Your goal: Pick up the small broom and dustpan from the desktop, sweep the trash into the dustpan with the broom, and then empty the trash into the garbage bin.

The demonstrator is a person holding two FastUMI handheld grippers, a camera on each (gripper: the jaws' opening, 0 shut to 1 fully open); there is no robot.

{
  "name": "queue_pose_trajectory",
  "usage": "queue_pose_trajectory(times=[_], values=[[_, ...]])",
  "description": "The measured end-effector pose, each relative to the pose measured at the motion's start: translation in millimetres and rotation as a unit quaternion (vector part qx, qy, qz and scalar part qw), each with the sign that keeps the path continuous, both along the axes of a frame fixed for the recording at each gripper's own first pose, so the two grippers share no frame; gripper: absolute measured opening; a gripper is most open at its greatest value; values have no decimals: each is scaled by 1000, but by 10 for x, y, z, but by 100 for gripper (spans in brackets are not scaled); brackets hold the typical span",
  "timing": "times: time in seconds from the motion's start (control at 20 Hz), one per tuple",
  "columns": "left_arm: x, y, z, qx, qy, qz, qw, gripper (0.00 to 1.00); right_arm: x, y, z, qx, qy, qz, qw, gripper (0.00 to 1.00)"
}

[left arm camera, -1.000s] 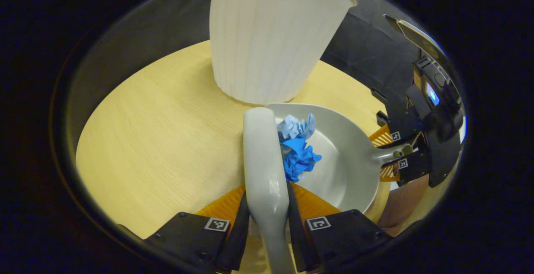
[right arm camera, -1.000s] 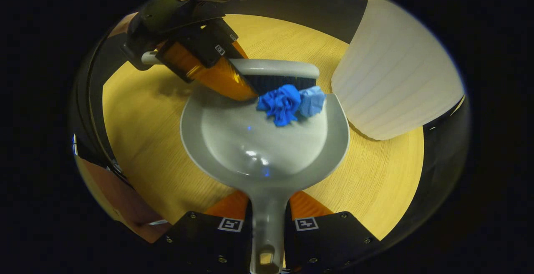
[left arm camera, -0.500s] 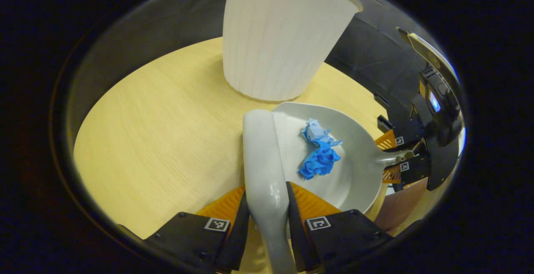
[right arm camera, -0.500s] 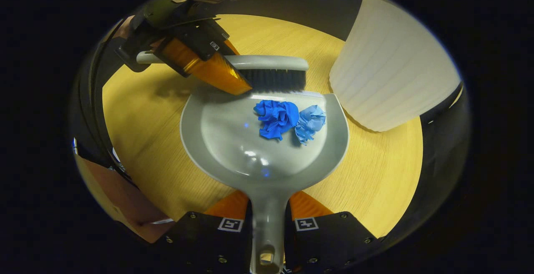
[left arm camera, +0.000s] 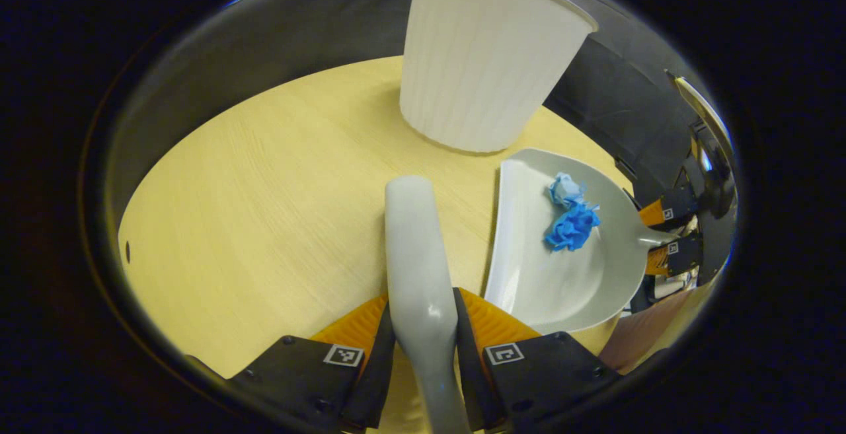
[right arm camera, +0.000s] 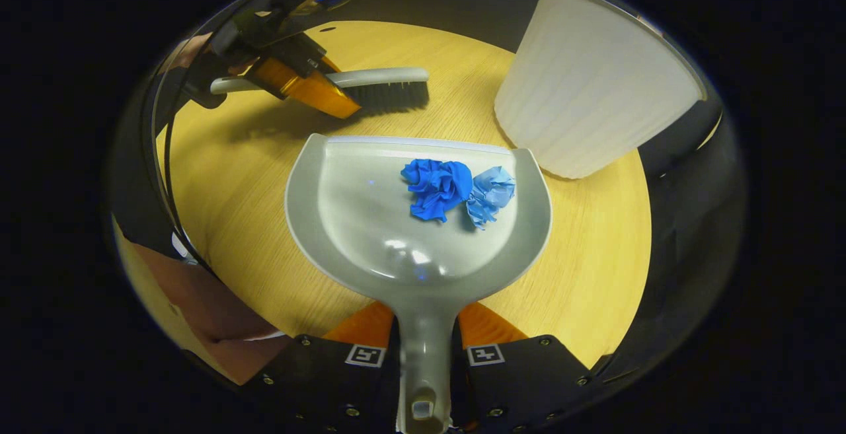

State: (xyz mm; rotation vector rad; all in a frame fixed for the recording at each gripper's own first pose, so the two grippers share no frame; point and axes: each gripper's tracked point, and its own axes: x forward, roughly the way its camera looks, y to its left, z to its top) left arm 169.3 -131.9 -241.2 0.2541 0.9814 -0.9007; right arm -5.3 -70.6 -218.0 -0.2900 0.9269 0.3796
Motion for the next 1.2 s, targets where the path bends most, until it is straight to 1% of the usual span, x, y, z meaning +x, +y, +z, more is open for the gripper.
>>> queue_pose_trajectory(times=[0.15, 0.25, 0.4, 0.55, 0.7, 0.75, 0.9, 0.95, 1.0, 1.1, 1.15, 1.2], values=[[44, 177, -111, 1, -2, 6, 1000, 53, -9, -6, 77, 9, -4, -7, 1000, 31], [103, 290, -273, 3, -4, 9, 1000, 53, -8, -26, 112, 12, -7, -9, 1000, 31], [83, 439, -627, 2, -4, 17, 1000, 51, -10, -104, 247, 15, -14, -12, 1000, 30], [59, 627, -988, 2, -7, 24, 1000, 53, -22, -172, 360, 21, -14, -12, 1000, 31], [148, 869, -1277, 1, -9, 34, 999, 51, -43, -234, 499, 26, -16, -9, 999, 30], [196, 949, -1365, -1, -8, 39, 999, 53, -56, -255, 524, 30, -14, -7, 999, 30], [406, 1186, -1604, -4, -7, 51, 999, 53, -100, -288, 692, 52, -8, 2, 999, 31], [494, 1264, -1678, -5, -5, 55, 998, 51, -106, -297, 730, 57, -6, 0, 998, 30], [590, 1346, -1747, -6, -4, 59, 998, 53, -103, -308, 774, 60, -4, -2, 998, 30], [824, 1527, -1871, -6, -5, 65, 998, 51, -82, -294, 804, 64, -6, -8, 998, 30], [953, 1624, -1929, -6, -4, 68, 998, 53, -69, -299, 811, 65, -8, -10, 998, 30], [1092, 1722, -1984, -6, -3, 71, 997, 51, -52, -304, 819, 67, -9, -10, 998, 30]])
